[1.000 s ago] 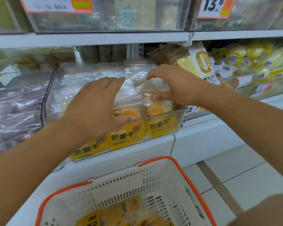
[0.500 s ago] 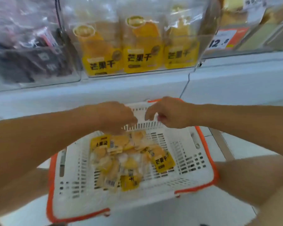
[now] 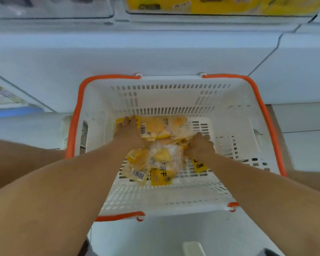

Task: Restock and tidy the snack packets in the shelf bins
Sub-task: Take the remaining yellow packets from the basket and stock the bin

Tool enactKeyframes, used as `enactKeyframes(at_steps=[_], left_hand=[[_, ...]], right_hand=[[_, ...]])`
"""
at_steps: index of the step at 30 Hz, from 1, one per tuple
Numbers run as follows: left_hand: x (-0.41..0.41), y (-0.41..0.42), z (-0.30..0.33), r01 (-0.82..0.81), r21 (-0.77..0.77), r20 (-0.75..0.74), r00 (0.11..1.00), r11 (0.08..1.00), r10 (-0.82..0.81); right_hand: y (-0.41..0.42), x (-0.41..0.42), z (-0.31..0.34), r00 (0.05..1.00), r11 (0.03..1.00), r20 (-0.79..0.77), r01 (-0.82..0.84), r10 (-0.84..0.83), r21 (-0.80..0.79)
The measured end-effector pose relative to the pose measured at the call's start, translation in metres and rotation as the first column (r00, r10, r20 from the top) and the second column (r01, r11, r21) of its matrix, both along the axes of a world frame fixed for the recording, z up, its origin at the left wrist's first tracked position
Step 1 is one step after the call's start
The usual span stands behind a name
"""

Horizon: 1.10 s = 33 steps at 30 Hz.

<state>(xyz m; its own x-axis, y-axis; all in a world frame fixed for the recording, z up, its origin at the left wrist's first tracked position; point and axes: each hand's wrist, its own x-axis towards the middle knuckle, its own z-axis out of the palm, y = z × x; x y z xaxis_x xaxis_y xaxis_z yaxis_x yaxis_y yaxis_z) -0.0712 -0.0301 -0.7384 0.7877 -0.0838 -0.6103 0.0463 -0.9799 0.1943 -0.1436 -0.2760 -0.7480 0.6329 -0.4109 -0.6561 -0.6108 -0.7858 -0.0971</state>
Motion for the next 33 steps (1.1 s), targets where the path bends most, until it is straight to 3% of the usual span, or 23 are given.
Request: enactKeyframes(at_steps=[3,6,9,11,14,17,18,20,22,25,28,31,33], left_hand=[[0.007,-0.007,0.003,-0.369,-0.048,-0.091,0.927,0.928,0.364],[0.006,-0.006,0.001,-0.574,-0.076,-0.148,0.815,0.815,0.56],[-0.003,-0.005,0.003,-0.535,0.0,-0.181,0.831,0.845,0.526],[-0.011,-0.006,0.008,-0.429,-0.045,-0.153,0.896,0.902,0.418],[-0.023,-0.008,0.016,-0.36,-0.301,-0.125,0.933,0.883,0.338],[-0.036,-0.021,0.021,-0.366,-0.504,-0.244,0.929,0.782,0.278],[-0.039,-0.026,0.023,-0.465,-0.543,-0.31,0.885,0.699,0.348],[-0.04,-0.036,0.028,-0.714,-0.557,-0.542,0.699,0.425,0.466],[-0.037,-0.042,0.036,-0.844,-0.495,-0.745,0.534,0.204,0.399],[-0.029,-0.046,0.04,-0.859,-0.484,-0.77,0.51,0.169,0.384],[-0.024,-0.051,0.044,-0.858,-0.489,-0.746,0.503,0.153,0.435],[-0.022,-0.05,0.044,-0.891,-0.453,-0.767,0.407,0.03,0.496],[-0.021,-0.047,0.045,-0.91,-0.409,-0.83,0.34,-0.067,0.441]], right_hand=[[0.003,-0.003,0.007,0.997,0.997,-0.053,0.058,-0.056,0.047],[0.0,-0.001,0.022,0.991,0.984,0.081,0.09,-0.103,0.156],[-0.003,0.014,0.044,0.942,0.91,0.079,0.289,-0.325,0.296],[-0.006,0.023,0.059,0.859,0.777,0.004,0.46,-0.511,0.429],[-0.013,0.029,0.08,0.775,0.519,-0.189,0.562,-0.603,0.644],[-0.021,0.026,0.087,0.731,0.454,-0.204,0.591,-0.652,0.667],[-0.023,0.026,0.087,0.714,0.476,-0.153,0.594,-0.683,0.649],[-0.027,0.028,0.093,0.717,0.573,-0.015,0.569,-0.696,0.59],[-0.029,0.033,0.105,0.799,0.715,0.111,0.454,-0.59,0.532],[-0.027,0.043,0.127,0.879,0.782,0.231,0.218,-0.417,0.583],[-0.01,0.052,0.131,0.861,0.79,0.372,0.056,-0.348,0.61],[0.017,0.055,0.117,0.844,0.876,0.501,-0.083,-0.191,0.475],[0.029,0.05,0.105,0.819,0.91,0.574,-0.228,-0.012,0.346]])
